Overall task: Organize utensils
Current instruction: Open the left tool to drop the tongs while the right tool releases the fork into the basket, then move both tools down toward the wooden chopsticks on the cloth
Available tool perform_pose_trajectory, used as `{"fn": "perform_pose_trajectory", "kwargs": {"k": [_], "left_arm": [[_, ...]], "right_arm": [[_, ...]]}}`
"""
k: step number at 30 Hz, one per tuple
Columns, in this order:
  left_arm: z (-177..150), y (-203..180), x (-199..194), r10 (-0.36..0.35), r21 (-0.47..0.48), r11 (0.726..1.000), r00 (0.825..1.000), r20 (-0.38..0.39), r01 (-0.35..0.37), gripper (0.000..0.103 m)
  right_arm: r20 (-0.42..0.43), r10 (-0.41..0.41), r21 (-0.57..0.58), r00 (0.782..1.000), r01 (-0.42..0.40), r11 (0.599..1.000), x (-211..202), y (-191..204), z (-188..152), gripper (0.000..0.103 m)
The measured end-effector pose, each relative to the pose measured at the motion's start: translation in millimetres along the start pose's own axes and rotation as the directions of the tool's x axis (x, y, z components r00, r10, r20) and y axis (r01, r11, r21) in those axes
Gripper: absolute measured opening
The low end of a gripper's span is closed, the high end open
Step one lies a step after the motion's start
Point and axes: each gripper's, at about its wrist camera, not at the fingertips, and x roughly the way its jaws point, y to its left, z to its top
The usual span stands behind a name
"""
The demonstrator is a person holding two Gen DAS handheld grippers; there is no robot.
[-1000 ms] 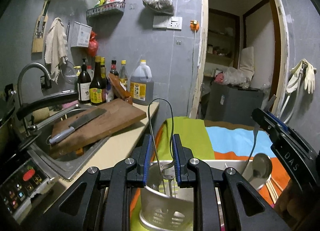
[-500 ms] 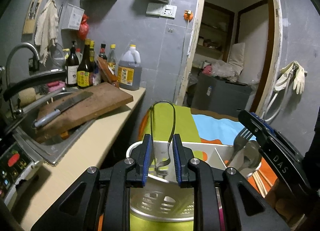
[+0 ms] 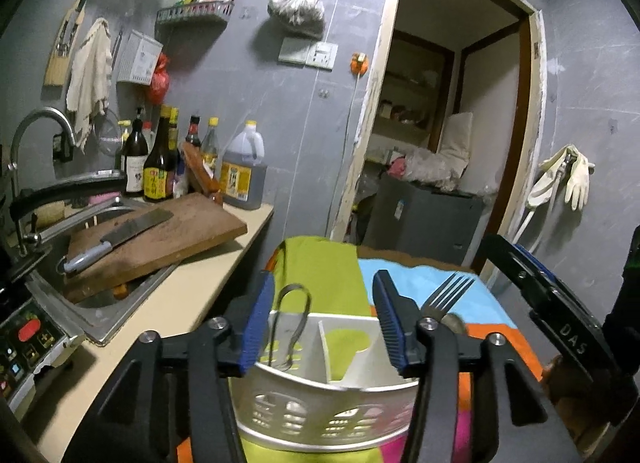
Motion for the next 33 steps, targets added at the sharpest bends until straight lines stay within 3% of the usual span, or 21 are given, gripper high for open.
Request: {"fn": "perform_pose_trajectory", "kwargs": {"k": [2, 7, 11, 14, 18, 24, 33], "left_arm": [[3, -7, -5, -0.007, 0.009, 1.0, 1.0, 0.021, 0.007, 0.054], [6, -29, -15, -0.039, 0.025, 0.999, 0.997, 0.06, 0.038, 0.065], [5, -48, -19, -0.072, 0.042, 0.997, 0.994, 0.077, 0.069, 0.088], [2, -59, -20, -0.108, 0.032, 0.994, 0.991, 0.084, 0.106, 0.096], [-4, -77, -17, -0.15, 0.034, 0.988, 0.987, 0.06, 0.148, 0.097], [-20, -114, -16, -0.183, 0.108, 0.978, 0.982, 0.037, 0.178, 0.097], [-51, -157, -2, -0.212, 0.183, 0.958, 0.976, -0.058, 0.219, 0.097]], "right_arm": [[0.018, -0.011, 0.0, 1.0, 0.011, 1.0, -9, -7, 6, 0.072], [0.056, -0.051, -0.013, 0.997, 0.052, 0.999, -36, -25, 18, 0.085], [0.073, -0.089, -0.038, 0.993, 0.092, 0.995, -59, -42, 22, 0.103], [0.078, -0.119, -0.052, 0.99, 0.123, 0.991, -73, -54, 22, 0.103], [0.076, -0.172, -0.066, 0.982, 0.177, 0.982, -92, -72, 19, 0.103], [0.056, -0.227, -0.081, 0.972, 0.231, 0.97, -111, -97, 12, 0.103], [-0.04, -0.288, -0.1, 0.957, 0.283, 0.954, -125, -135, -9, 0.103]]}}
